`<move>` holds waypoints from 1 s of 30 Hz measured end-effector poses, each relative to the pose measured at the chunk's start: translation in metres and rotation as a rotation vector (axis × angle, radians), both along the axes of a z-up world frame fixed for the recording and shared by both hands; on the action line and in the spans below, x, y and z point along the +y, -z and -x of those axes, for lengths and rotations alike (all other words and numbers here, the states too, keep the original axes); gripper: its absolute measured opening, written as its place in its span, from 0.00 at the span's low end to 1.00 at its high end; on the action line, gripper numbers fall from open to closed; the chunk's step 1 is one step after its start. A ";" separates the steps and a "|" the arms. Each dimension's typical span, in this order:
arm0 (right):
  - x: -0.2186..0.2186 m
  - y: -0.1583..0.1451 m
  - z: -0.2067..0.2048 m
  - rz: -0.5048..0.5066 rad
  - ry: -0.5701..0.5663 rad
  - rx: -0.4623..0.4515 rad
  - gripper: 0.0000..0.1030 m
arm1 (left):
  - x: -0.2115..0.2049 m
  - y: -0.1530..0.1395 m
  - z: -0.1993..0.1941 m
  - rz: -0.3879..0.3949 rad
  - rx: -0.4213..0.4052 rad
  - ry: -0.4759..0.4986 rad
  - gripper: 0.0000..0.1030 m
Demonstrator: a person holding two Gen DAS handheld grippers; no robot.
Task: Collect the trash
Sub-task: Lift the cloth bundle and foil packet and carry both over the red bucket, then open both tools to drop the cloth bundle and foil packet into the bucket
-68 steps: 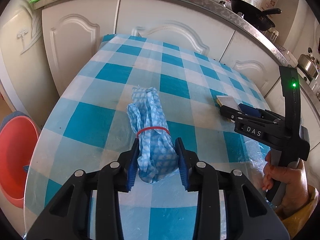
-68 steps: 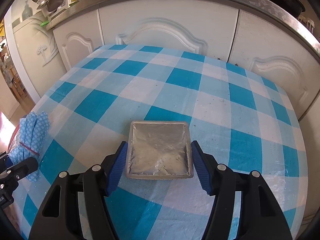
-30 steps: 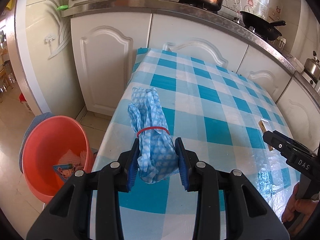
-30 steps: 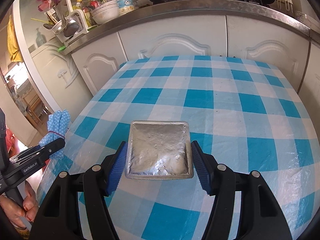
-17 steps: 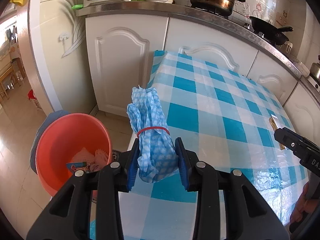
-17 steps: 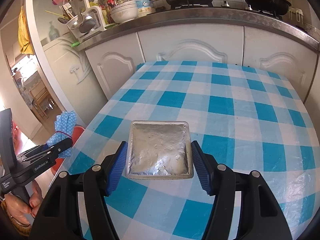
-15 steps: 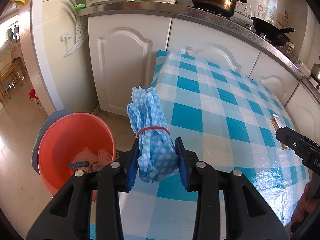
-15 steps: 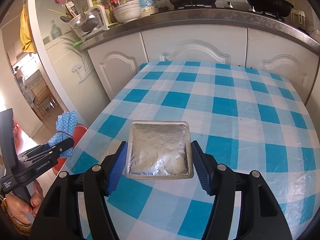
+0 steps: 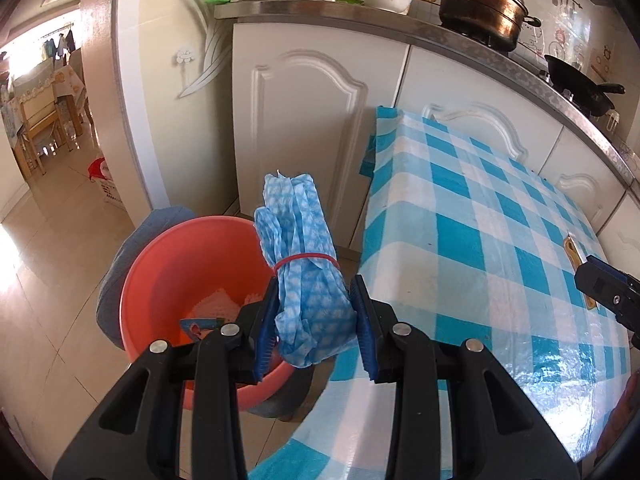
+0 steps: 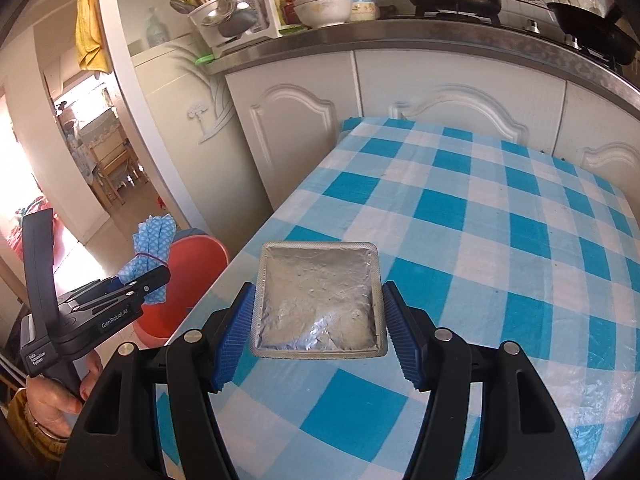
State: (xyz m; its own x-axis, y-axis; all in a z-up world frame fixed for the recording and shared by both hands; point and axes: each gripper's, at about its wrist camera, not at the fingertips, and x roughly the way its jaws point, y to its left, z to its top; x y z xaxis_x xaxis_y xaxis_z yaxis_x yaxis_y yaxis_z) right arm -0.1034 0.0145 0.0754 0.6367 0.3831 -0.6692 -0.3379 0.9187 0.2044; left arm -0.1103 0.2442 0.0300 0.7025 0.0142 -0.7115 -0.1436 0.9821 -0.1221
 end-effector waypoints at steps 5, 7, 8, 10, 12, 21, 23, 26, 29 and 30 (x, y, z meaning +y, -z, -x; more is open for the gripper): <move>0.041 -0.003 -0.006 0.017 -0.082 0.002 0.62 | 0.035 0.006 0.001 0.019 0.008 -0.070 0.35; 0.059 -0.004 -0.008 0.026 -0.117 0.004 0.62 | 0.049 0.010 0.000 0.027 0.011 -0.098 0.35; 0.068 -0.004 -0.009 0.031 -0.136 0.003 0.62 | 0.058 0.011 0.000 0.031 0.013 -0.114 0.35; 0.087 -0.004 -0.012 0.041 -0.175 0.005 0.62 | 0.072 0.015 0.000 0.040 0.018 -0.143 0.35; 0.108 -0.004 -0.014 0.052 -0.215 0.005 0.62 | 0.088 0.019 0.000 0.053 0.024 -0.175 0.35; 0.191 0.014 -0.032 0.083 -0.371 0.065 0.62 | 0.143 0.051 -0.007 0.201 0.091 -0.240 0.35; 0.207 0.022 -0.035 0.100 -0.398 0.087 0.62 | 0.145 0.058 -0.009 0.208 0.102 -0.240 0.35; 0.225 0.032 -0.040 0.122 -0.427 0.125 0.62 | 0.148 0.066 -0.015 0.233 0.115 -0.230 0.35; 0.240 0.040 -0.043 0.142 -0.454 0.144 0.63 | 0.149 0.073 -0.021 0.243 0.127 -0.231 0.36; 0.243 0.043 -0.046 0.142 -0.465 0.166 0.62 | 0.150 0.076 -0.023 0.252 0.134 -0.229 0.36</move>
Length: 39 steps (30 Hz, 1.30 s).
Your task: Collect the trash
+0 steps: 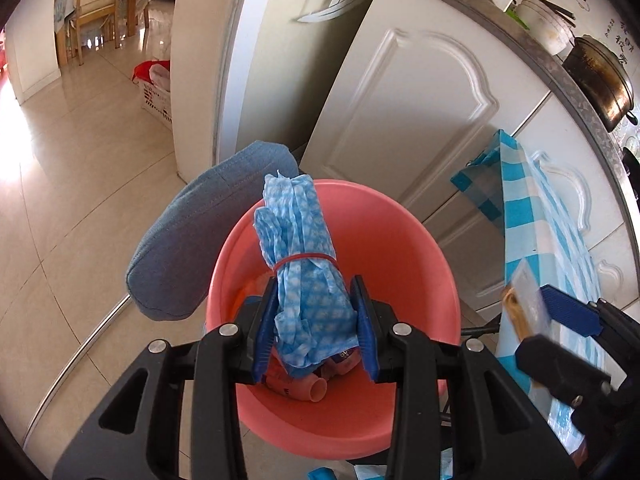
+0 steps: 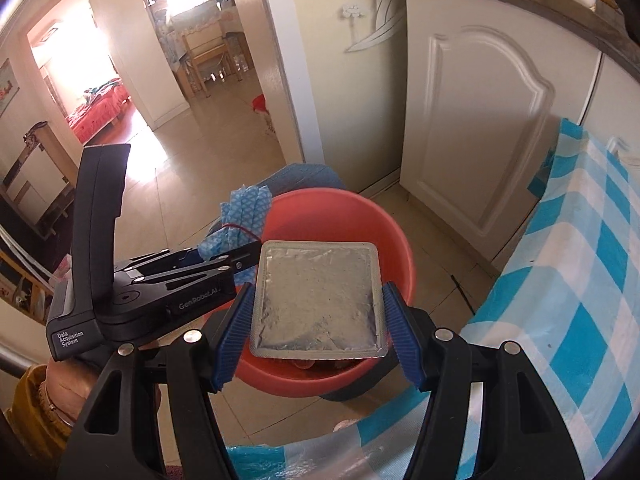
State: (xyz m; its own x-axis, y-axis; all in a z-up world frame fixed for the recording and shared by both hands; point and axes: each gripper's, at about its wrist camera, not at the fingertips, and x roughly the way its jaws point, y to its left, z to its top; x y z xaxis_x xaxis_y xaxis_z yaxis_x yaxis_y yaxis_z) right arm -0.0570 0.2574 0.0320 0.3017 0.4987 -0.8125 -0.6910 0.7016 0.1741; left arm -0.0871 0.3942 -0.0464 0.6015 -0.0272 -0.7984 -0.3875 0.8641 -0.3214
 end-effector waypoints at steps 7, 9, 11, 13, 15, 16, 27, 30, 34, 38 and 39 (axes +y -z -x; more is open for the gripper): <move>-0.019 -0.006 -0.003 -0.107 0.074 0.007 0.80 | -0.003 0.012 -0.006 -0.001 0.014 0.015 0.76; -0.035 -0.011 -0.005 -0.150 0.119 0.010 0.85 | -0.004 0.011 -0.004 -0.011 0.000 0.014 0.81; -0.054 -0.014 -0.007 -0.215 0.168 0.030 0.88 | -0.004 0.009 -0.002 -0.013 -0.008 0.016 0.83; -0.076 -0.016 -0.010 -0.273 0.235 0.057 0.91 | -0.004 0.007 0.000 -0.019 -0.021 0.022 0.87; -0.097 -0.016 -0.016 -0.311 0.304 0.094 0.91 | -0.007 0.006 0.003 0.023 -0.066 0.068 0.88; -0.107 -0.014 -0.018 -0.320 0.336 0.111 0.91 | -0.007 0.006 0.005 0.055 -0.082 0.079 0.90; -0.202 -0.024 -0.004 -0.324 0.557 -0.036 0.91 | -0.050 -0.023 0.014 0.053 -0.151 0.132 0.92; -0.219 -0.030 0.007 -0.294 0.584 -0.113 0.91 | -0.068 -0.042 0.016 0.003 -0.181 0.167 0.94; -0.242 -0.042 0.022 -0.272 0.621 -0.209 0.95 | -0.094 -0.064 0.020 -0.056 -0.211 0.217 0.94; -0.262 -0.055 0.038 -0.242 0.670 -0.284 0.95 | -0.123 -0.084 0.023 -0.094 -0.227 0.284 0.94; -0.267 -0.058 0.042 -0.234 0.686 -0.301 0.95 | -0.131 -0.088 0.024 -0.106 -0.233 0.299 0.94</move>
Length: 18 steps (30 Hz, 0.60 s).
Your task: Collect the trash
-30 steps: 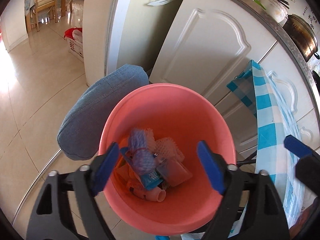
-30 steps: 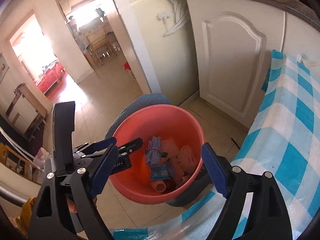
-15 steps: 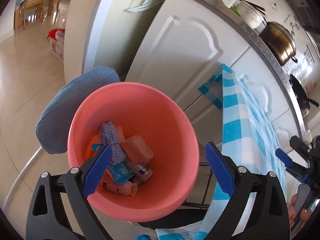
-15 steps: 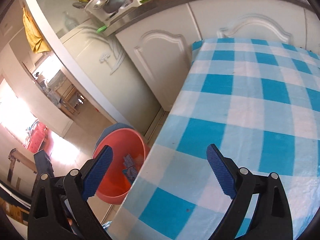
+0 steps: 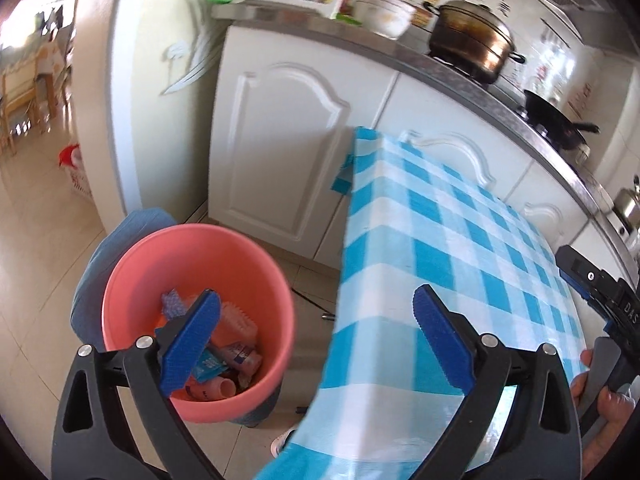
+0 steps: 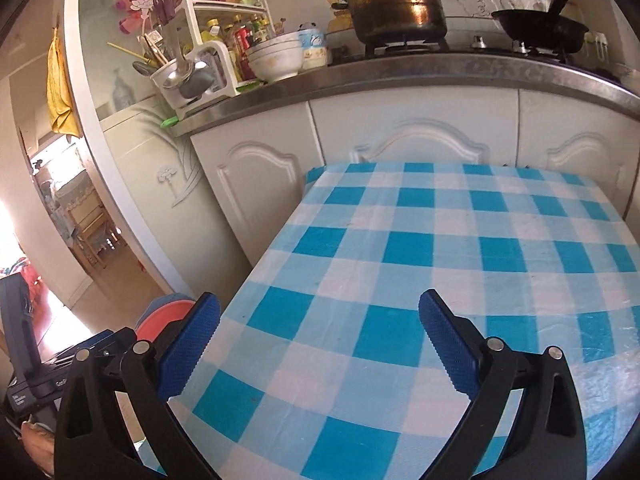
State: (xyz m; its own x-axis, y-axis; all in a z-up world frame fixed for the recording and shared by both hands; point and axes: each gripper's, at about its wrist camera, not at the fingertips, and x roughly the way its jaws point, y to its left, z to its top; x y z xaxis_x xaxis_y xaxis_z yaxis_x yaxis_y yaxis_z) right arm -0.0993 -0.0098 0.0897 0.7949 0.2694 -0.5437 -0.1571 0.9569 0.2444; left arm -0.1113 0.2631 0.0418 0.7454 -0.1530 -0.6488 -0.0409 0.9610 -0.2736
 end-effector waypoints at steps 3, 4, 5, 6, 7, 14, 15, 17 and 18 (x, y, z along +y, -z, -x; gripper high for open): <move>-0.015 -0.010 0.013 0.026 0.043 -0.036 0.95 | -0.022 -0.013 0.004 -0.039 -0.018 0.022 0.95; -0.020 -0.013 0.017 0.035 0.059 -0.049 0.96 | -0.029 -0.017 0.005 -0.053 -0.020 0.032 0.95; -0.026 -0.017 0.023 0.039 0.077 -0.062 0.96 | -0.038 -0.021 0.006 -0.070 -0.024 0.045 0.95; -0.031 -0.020 0.028 0.040 0.093 -0.075 0.96 | -0.045 -0.024 0.006 -0.086 -0.027 0.053 0.95; -0.037 -0.024 0.033 0.040 0.109 -0.087 0.96 | -0.053 -0.028 0.008 -0.100 -0.032 0.061 0.95; -0.080 -0.055 0.072 0.052 0.242 -0.185 0.96 | -0.100 -0.061 0.023 -0.143 -0.083 0.155 0.95; -0.085 -0.059 0.078 0.053 0.257 -0.200 0.96 | -0.109 -0.067 0.026 -0.165 -0.093 0.165 0.95; -0.095 -0.068 0.089 0.065 0.284 -0.225 0.96 | -0.124 -0.075 0.032 -0.191 -0.117 0.183 0.95; -0.099 -0.072 0.094 0.076 0.298 -0.236 0.96 | -0.129 -0.080 0.033 -0.199 -0.128 0.188 0.96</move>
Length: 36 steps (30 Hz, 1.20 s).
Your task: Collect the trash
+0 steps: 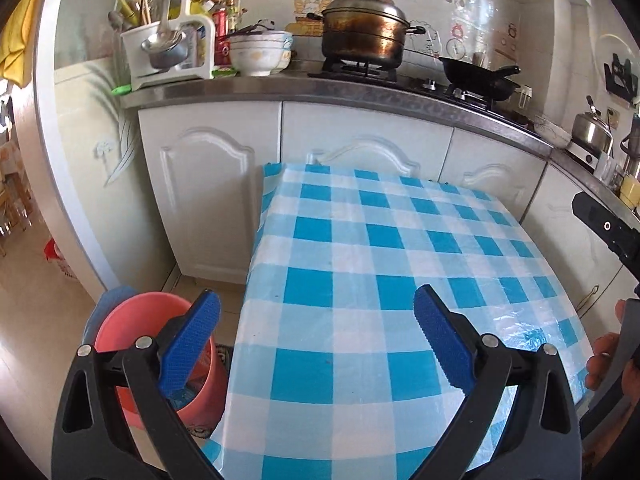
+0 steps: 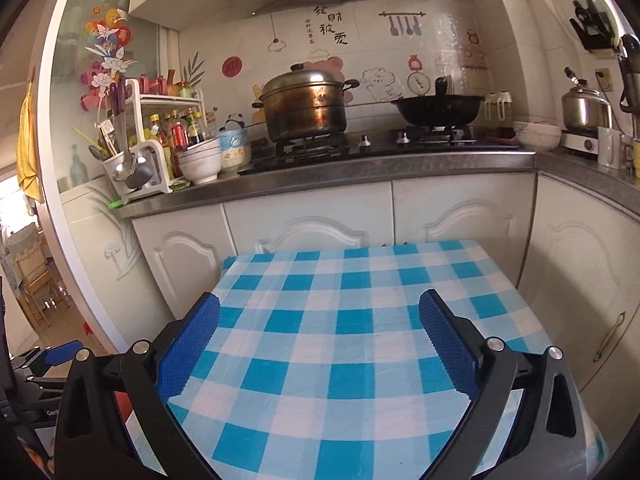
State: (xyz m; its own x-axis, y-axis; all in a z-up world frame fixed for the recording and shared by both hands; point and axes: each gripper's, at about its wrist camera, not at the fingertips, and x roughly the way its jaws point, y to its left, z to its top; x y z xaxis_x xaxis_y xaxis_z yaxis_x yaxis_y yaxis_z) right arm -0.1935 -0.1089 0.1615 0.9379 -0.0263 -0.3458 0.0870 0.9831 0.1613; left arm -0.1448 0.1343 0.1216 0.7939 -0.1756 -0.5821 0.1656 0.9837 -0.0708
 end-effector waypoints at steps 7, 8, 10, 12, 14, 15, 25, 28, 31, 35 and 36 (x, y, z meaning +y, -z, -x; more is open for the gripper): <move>-0.026 -0.026 0.038 0.056 0.102 -0.080 0.96 | -0.035 -0.026 0.019 -0.003 -0.065 0.044 0.96; -0.028 -0.029 0.044 0.061 0.119 -0.095 0.96 | -0.039 -0.029 0.020 -0.003 -0.064 0.044 0.96; -0.033 -0.037 0.056 0.079 0.153 -0.123 0.96 | -0.046 -0.035 0.024 0.012 -0.066 0.063 0.96; -0.037 -0.045 0.066 0.093 0.183 -0.144 0.96 | -0.051 -0.040 0.027 0.014 -0.081 0.069 0.96; -0.043 -0.052 0.076 0.093 0.208 -0.165 0.96 | -0.057 -0.048 0.034 0.012 -0.101 0.082 0.96; -0.044 -0.055 0.082 0.092 0.220 -0.174 0.96 | -0.059 -0.051 0.036 0.012 -0.111 0.083 0.96; -0.057 -0.080 0.126 0.124 0.329 -0.248 0.96 | -0.078 -0.082 0.057 0.033 -0.190 0.108 0.96; -0.061 -0.084 0.135 0.125 0.354 -0.255 0.96 | -0.081 -0.087 0.062 0.039 -0.202 0.118 0.96; -0.064 -0.087 0.142 0.121 0.375 -0.263 0.96 | -0.085 -0.090 0.067 0.037 -0.211 0.134 0.96; -0.068 -0.089 0.150 0.125 0.403 -0.269 0.96 | -0.088 -0.091 0.072 0.034 -0.224 0.150 0.96; -0.068 -0.090 0.152 0.125 0.407 -0.273 0.96 | -0.089 -0.091 0.074 0.034 -0.228 0.154 0.96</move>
